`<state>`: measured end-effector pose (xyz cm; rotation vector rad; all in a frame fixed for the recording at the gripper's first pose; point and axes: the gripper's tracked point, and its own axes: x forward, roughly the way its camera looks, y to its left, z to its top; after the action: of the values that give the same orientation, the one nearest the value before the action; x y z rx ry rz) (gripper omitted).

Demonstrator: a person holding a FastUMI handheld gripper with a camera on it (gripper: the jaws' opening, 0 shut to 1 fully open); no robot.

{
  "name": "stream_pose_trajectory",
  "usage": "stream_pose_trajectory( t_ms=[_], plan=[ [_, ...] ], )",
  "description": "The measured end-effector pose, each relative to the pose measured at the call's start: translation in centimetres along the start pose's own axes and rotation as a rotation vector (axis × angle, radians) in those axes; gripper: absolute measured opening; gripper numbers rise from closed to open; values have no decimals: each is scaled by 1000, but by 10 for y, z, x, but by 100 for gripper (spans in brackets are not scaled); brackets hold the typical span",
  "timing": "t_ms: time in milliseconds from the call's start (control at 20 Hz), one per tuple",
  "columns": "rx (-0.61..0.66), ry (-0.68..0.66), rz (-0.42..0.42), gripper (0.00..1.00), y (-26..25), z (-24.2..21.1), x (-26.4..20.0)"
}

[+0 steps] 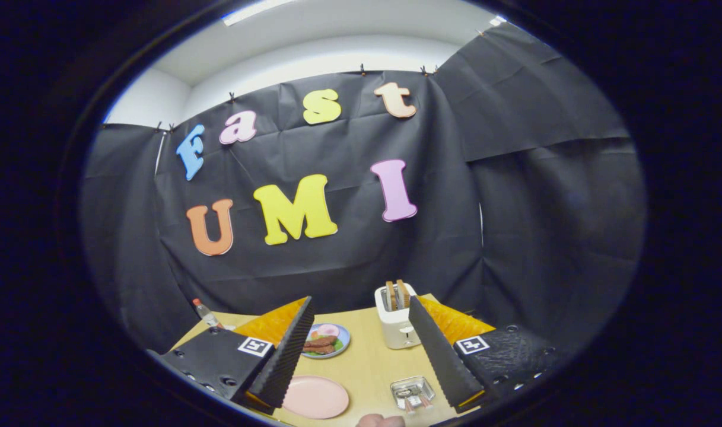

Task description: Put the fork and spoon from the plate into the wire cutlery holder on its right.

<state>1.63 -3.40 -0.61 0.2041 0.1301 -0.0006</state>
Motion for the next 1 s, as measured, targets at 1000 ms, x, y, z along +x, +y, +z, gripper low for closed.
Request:
stream_pose_trajectory(
  t_ms=[1000],
  plan=[
    [-124, -153, -59, 96, 13, 34, -31]
  ],
)
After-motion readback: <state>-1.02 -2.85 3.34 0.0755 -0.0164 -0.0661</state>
